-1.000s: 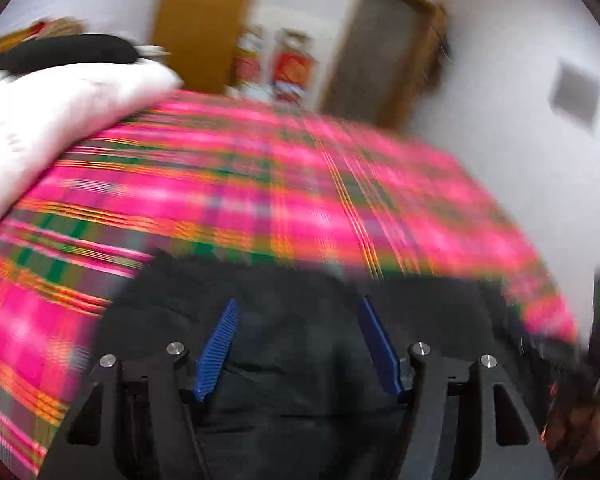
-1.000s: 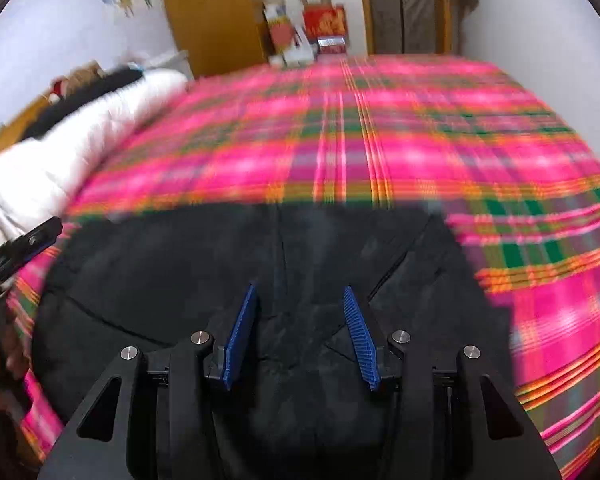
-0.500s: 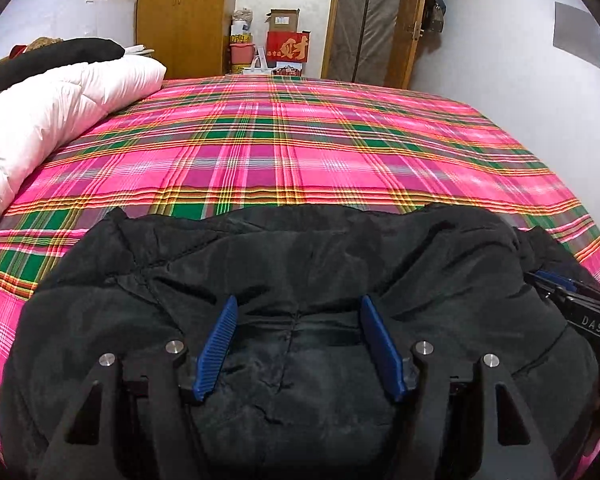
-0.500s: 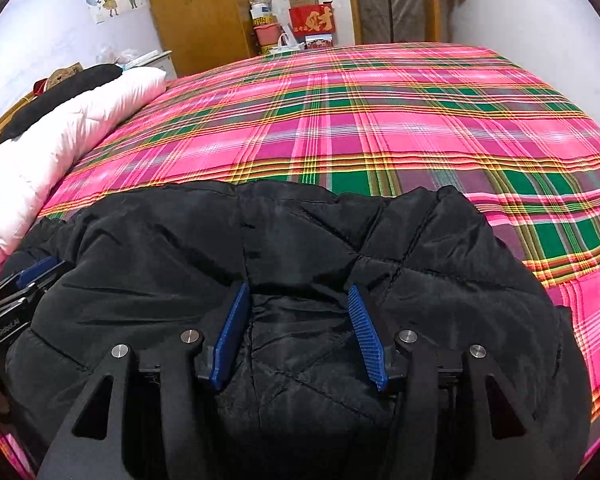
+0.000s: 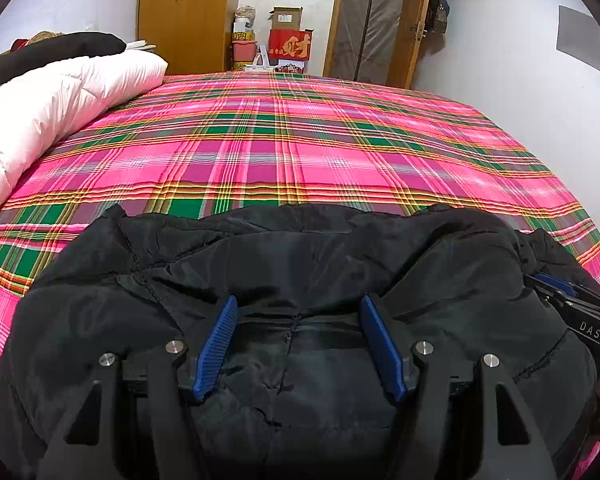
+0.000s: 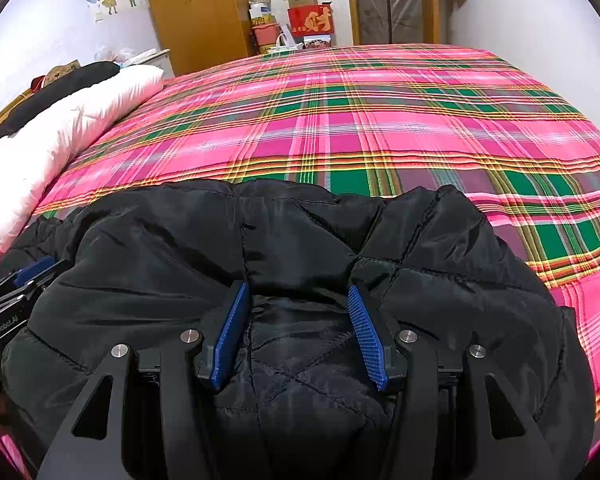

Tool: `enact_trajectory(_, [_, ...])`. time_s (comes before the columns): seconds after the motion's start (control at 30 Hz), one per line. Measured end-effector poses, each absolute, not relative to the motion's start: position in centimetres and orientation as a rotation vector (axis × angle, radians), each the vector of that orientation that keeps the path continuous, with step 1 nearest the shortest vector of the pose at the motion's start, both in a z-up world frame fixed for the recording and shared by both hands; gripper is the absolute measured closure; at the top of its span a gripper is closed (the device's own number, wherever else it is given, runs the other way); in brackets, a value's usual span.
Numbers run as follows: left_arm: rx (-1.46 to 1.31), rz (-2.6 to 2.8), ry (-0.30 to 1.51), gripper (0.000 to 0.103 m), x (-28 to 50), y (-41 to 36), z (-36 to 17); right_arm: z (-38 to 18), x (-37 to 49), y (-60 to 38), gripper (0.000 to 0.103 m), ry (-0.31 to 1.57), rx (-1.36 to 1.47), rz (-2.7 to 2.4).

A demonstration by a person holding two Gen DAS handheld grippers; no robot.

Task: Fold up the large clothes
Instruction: 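Grasp the jacket's other side edge with both tools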

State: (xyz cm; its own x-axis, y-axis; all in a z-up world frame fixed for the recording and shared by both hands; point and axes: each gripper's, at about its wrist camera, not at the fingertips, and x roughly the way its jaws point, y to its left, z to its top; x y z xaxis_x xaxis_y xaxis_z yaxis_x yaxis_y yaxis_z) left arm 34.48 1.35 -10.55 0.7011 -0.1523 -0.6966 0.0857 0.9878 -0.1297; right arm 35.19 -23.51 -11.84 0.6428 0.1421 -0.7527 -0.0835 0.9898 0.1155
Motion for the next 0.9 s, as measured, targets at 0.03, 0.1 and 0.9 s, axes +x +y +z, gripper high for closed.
enact_trajectory(0.03, [-0.091,-0.133,0.782,0.036,34.5,1.4,-10.6,-11.8,35.1,-23.5,0.052,0.863,0.072,0.127])
enact_trajectory(0.1, [-0.093,-0.134,0.781,0.036,34.4,1.4,-10.6,-11.9,35.1,-23.5,0.052,0.863,0.073,0.127])
enact_trajectory(0.9, [-0.169,0.014,0.781,0.036,33.4,8.9,-9.8,-10.4,31.5,-30.4,0.051,0.816,0.143,0.042])
